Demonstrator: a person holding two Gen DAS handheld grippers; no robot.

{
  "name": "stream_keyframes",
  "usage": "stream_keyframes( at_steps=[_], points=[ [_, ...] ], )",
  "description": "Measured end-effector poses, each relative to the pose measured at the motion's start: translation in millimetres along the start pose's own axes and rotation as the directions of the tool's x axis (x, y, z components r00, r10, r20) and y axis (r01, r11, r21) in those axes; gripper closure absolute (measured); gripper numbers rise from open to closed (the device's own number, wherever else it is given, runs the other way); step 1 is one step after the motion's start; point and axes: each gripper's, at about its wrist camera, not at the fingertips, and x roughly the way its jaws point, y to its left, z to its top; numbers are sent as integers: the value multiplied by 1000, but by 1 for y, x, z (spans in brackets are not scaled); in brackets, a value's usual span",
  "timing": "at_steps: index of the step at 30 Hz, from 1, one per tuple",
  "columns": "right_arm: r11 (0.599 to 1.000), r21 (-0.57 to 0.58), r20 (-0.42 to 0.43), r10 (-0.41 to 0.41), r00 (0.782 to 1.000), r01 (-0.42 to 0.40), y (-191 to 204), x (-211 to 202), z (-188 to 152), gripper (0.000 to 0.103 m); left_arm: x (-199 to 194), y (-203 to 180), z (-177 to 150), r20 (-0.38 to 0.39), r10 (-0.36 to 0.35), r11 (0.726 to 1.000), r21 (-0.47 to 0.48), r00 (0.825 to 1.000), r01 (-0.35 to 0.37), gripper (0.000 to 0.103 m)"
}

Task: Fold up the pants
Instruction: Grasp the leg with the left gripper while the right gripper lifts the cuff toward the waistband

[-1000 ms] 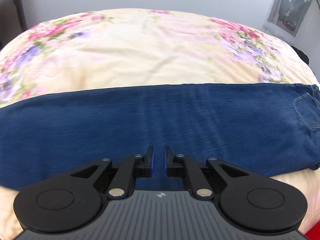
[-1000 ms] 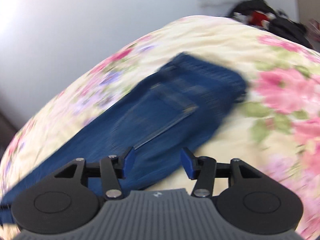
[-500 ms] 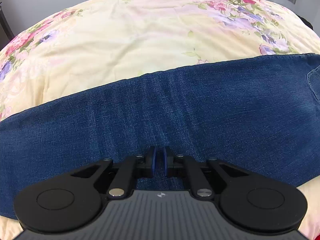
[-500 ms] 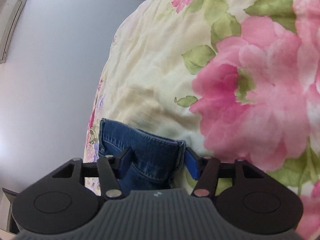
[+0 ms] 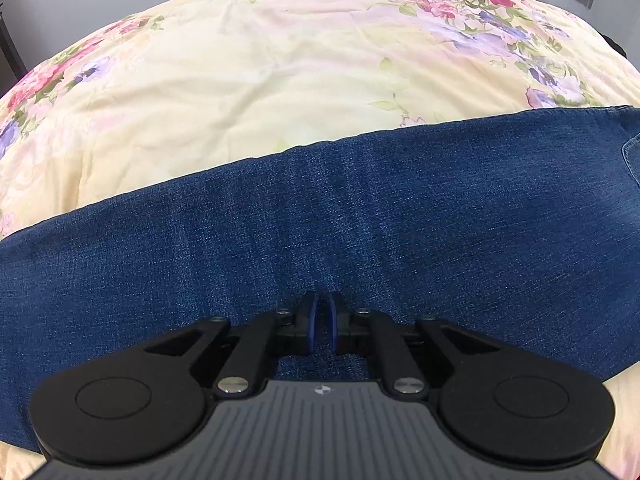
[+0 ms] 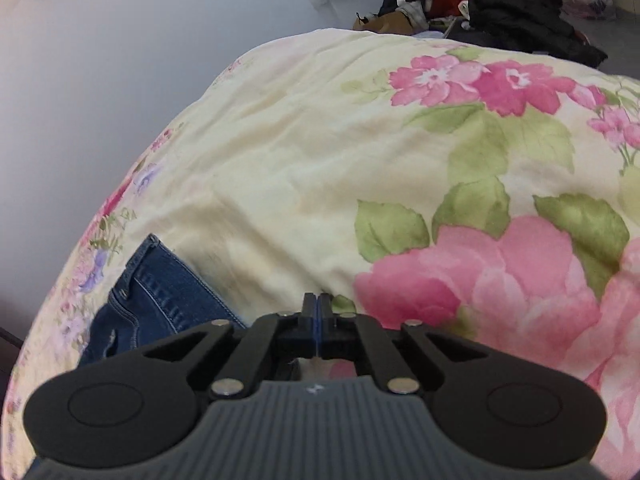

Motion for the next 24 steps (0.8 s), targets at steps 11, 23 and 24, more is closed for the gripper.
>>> stream_keyframes(
  at_steps=[11,23,24],
  points=[
    [877,-474,-15,82,996,-80,143,-5,-9,94,-28,28,14,104,31,998,-55,994,-25,85],
    [867,-497,-120,-101,988,28,179,118,-15,101,-47,123,-12,119,139,958,-268,983,-103,84],
    [862,-505,-120,-106,987,32,181,117,-15,101,-50,131,-17,124,141,951,-292,982,-99,84]
  ],
)
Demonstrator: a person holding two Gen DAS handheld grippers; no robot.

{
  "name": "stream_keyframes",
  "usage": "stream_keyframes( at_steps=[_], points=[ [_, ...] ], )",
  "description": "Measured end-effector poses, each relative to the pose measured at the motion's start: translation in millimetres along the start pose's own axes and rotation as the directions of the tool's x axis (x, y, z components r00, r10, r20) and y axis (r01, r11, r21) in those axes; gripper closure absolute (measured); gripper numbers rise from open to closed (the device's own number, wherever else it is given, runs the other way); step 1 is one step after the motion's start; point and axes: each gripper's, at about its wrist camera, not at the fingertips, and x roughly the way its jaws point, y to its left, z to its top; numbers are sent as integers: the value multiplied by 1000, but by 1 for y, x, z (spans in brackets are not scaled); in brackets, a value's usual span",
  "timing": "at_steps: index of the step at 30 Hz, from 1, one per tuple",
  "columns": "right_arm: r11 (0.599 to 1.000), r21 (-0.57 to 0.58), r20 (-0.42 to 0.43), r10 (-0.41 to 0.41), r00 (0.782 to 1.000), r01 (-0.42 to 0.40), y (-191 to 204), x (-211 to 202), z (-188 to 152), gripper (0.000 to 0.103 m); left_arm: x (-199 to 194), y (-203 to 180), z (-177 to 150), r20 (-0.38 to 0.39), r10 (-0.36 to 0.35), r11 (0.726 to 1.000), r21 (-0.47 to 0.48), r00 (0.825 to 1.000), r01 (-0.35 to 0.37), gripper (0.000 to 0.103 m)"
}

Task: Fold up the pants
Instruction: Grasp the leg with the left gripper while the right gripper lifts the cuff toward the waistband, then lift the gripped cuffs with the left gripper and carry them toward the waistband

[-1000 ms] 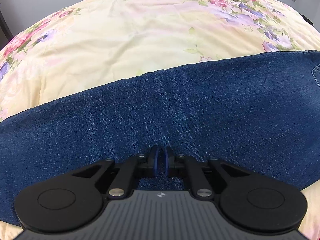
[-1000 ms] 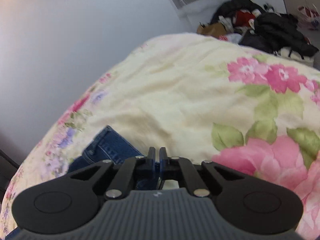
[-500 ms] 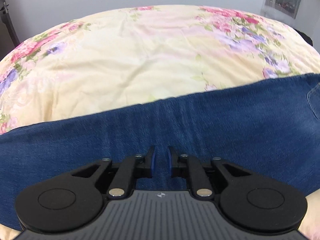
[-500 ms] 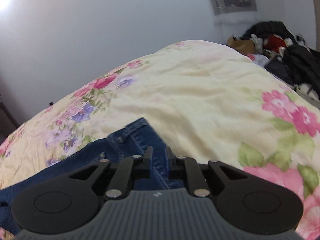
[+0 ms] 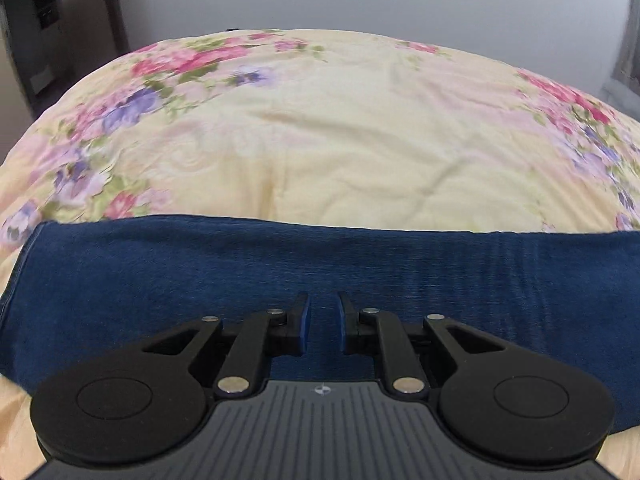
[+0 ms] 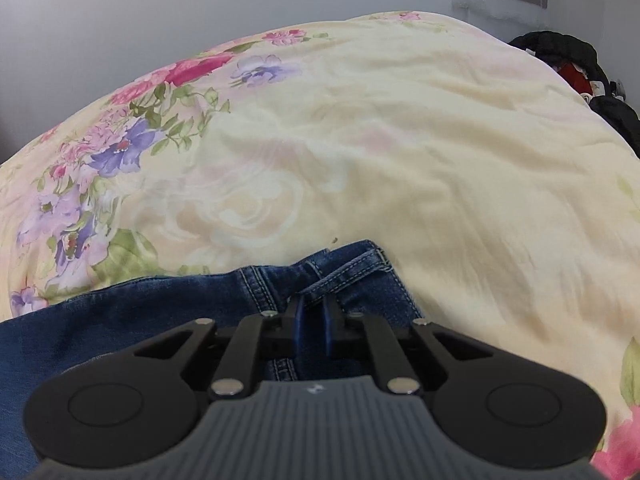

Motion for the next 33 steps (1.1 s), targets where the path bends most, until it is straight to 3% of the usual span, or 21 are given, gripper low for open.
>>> stream_keyframes(
  at_steps=[3,6,8,11,16,18,20,23,28,30,33],
  points=[
    [999,-34,-6,-39,999,38,9,-9,2,101,-10,27,-4,16,-5,997,-78,1000,6,84],
    [995,-73,21,-67,998,69,24,-31,3,91,-26,52,-8,37,-37,987,-154,999,42,74],
    [989,-128,53,-67,996,73,42,-51,1,91,-40,70,-13,64,-44,978,-202,997,56,60],
    [974,-222,55,-33,998,44,72,-74,-5,87,-57,102,-24,101,-55,946,-314,993,84,54],
    [929,-367,14,50,999,-41,130,-100,-28,85,-71,168,-59,151,-88,838,-523,985,155,45],
    [911,-404,-9,82,997,-78,152,-105,-38,82,-72,191,-75,167,-82,785,-596,982,167,43],
    [891,-440,-32,108,994,-111,175,-107,-47,82,-70,215,-95,191,-95,711,-674,977,201,41],
    [862,-488,-59,125,990,-138,208,-107,-58,82,-59,238,-115,231,-114,628,-737,966,250,37],
    [804,-562,-107,162,981,-194,263,-106,-72,81,-31,266,-124,287,-127,528,-790,949,310,36],
    [780,-588,-124,178,976,-217,284,-107,-78,80,-20,269,-122,291,-124,526,-792,949,312,36],
    [736,-622,-154,218,964,-266,315,-107,-85,80,-6,272,-116,273,-104,550,-786,956,284,38]
  ],
)
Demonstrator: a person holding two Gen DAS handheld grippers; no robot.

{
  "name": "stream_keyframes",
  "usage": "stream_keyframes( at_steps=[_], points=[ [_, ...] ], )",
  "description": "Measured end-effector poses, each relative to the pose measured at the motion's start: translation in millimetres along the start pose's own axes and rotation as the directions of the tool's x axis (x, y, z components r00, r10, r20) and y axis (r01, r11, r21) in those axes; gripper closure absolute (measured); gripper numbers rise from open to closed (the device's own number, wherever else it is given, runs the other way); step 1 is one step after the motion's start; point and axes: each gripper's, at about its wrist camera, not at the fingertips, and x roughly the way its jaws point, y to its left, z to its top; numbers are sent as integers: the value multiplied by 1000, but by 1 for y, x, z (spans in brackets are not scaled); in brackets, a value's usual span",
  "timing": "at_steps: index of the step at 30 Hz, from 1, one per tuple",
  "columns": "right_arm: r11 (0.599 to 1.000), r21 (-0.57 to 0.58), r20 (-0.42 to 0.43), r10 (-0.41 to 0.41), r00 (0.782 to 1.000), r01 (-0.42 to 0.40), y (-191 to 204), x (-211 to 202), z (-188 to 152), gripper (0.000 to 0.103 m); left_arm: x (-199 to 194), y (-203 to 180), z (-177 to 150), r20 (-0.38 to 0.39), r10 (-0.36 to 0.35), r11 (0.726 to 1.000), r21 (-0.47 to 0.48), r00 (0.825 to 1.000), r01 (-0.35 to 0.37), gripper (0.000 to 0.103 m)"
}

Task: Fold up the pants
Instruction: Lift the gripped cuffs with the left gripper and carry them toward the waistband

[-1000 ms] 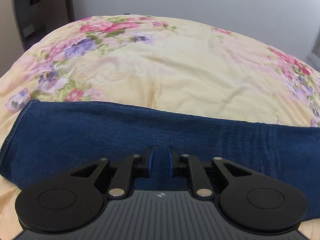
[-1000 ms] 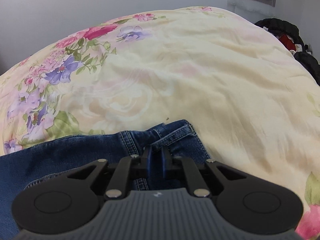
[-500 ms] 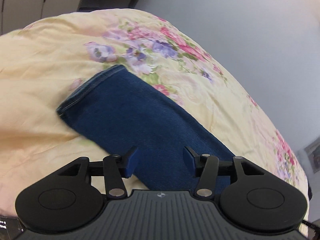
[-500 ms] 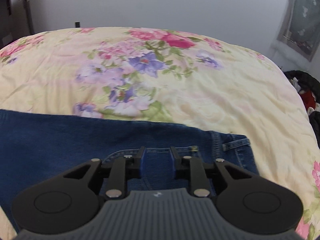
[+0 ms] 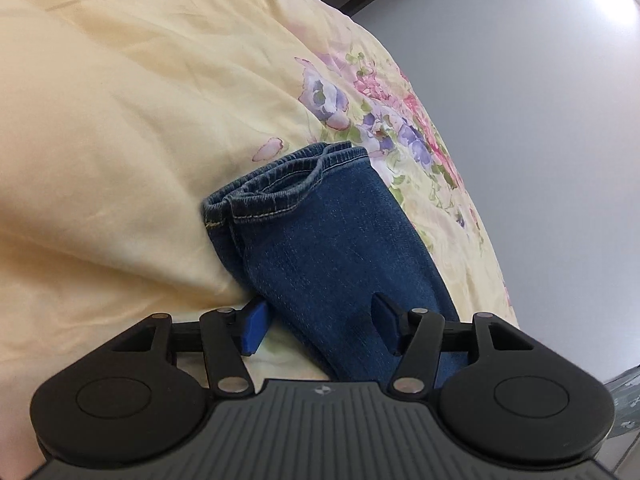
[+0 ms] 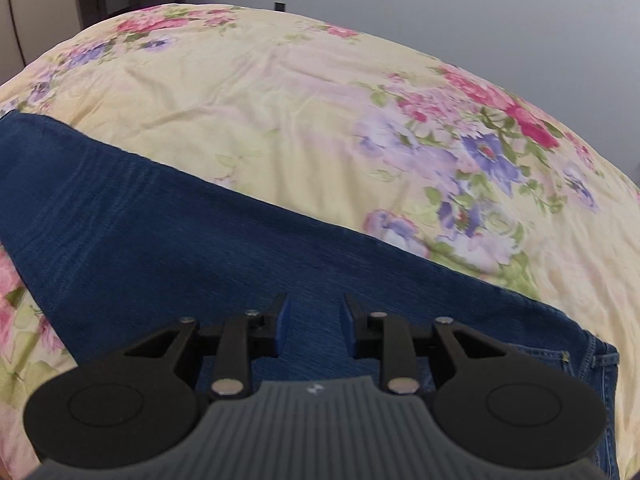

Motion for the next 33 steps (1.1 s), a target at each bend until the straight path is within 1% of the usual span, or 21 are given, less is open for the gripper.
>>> stream_keyframes(
  at_steps=[1,3,4,5,6,7,8,9,10,11,12,14,18,22,25,28,33],
  points=[
    [1000,-18,1,19,1000,-19,10,3,5,80,5,-1,2,0,15,1000,13,1000,-15,42],
    [996,-56,6,66,998,-66,29,10,14,80,11,-2,6,2,34,999,42,999,-34,43],
    [993,-82,4,87,996,-86,39,14,19,80,14,-2,8,5,36,998,51,999,-36,45],
    [989,-110,5,98,995,-97,49,18,24,82,15,-4,9,8,33,997,65,999,-34,52],
    [985,-138,9,106,994,-103,59,22,28,83,15,-6,10,13,40,996,80,999,-41,55],
    [979,-169,14,114,993,-110,69,28,34,85,14,-8,10,19,47,994,102,999,-49,63],
    [973,-193,12,129,992,-125,77,33,38,93,13,-10,11,27,54,990,126,998,-57,73],
    [965,-218,8,148,989,-143,85,39,44,97,12,-12,12,36,62,987,148,997,-67,78],
    [959,-243,5,155,988,-149,95,44,49,97,10,-15,12,47,67,984,164,997,-74,88],
    [951,-270,5,154,988,-147,104,51,54,100,7,-17,12,56,63,982,177,996,-72,91],
    [945,-291,7,159,987,-150,111,57,58,103,4,-21,12,66,62,978,194,996,-74,92],
    [939,-309,7,160,987,-150,122,71,69,103,1,-28,10,84,68,969,230,994,-86,95],
    [943,-319,-2,100,995,-95,132,101,86,103,-6,-37,13,102,39,968,244,994,-63,96],
    [955,-285,-32,76,997,-82,131,127,94,103,-9,-47,17,105,10,961,274,994,-38,96],
    [963,-260,-46,60,997,-70,135,137,95,103,-8,-52,21,96,7,955,293,995,-35,96],
    [965,-256,-51,52,997,-64,139,128,95,103,-7,-61,22,86,15,945,324,996,-42,96],
    [959,-255,-96,99,990,-120,147,93,78,103,-11,-77,26,77,3,926,377,997,-32,96]
  ],
)
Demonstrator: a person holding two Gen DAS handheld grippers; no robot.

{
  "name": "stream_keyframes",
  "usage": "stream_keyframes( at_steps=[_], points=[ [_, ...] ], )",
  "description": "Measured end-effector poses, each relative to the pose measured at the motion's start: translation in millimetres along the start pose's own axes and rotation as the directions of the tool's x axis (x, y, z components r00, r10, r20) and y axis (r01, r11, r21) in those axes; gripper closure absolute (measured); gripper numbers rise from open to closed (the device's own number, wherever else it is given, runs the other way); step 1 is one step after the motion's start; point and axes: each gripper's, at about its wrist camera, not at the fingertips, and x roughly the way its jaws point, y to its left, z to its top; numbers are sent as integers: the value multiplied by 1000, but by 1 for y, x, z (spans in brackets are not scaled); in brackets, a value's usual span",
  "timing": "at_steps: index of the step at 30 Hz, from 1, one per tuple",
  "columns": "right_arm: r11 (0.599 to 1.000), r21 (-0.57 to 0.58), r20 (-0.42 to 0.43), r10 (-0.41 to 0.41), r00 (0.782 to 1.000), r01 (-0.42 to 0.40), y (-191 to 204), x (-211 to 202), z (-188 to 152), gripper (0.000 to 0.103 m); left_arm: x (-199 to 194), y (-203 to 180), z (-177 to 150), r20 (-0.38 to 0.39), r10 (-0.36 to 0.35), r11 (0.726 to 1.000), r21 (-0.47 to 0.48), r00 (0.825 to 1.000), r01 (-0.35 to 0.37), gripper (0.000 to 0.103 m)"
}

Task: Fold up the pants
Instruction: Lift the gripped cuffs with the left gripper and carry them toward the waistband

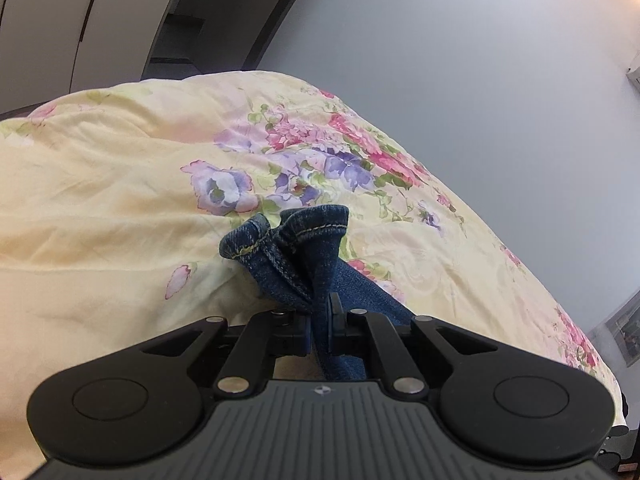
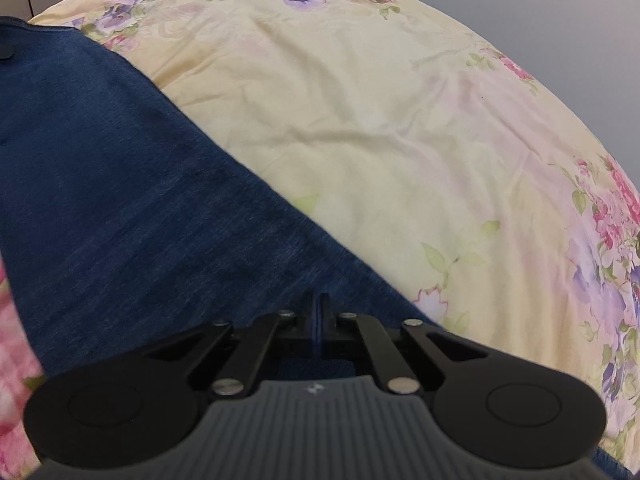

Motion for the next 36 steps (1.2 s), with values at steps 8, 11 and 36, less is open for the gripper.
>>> stream_keyframes(
  at_steps=[8,11,36],
  points=[
    [996,29,-94,91,991,-89,41,-30,-55,103,-13,-34,17,15,-25,997,69,1000,24,97],
    [997,46,-91,67,994,-63,51,-29,-71,103,-22,-52,22,30,-33,996,85,999,30,97],
    [858,487,47,-215,975,166,-145,-214,-255,103,-119,-468,-42,38,-315,800,548,948,244,97]
  ],
)
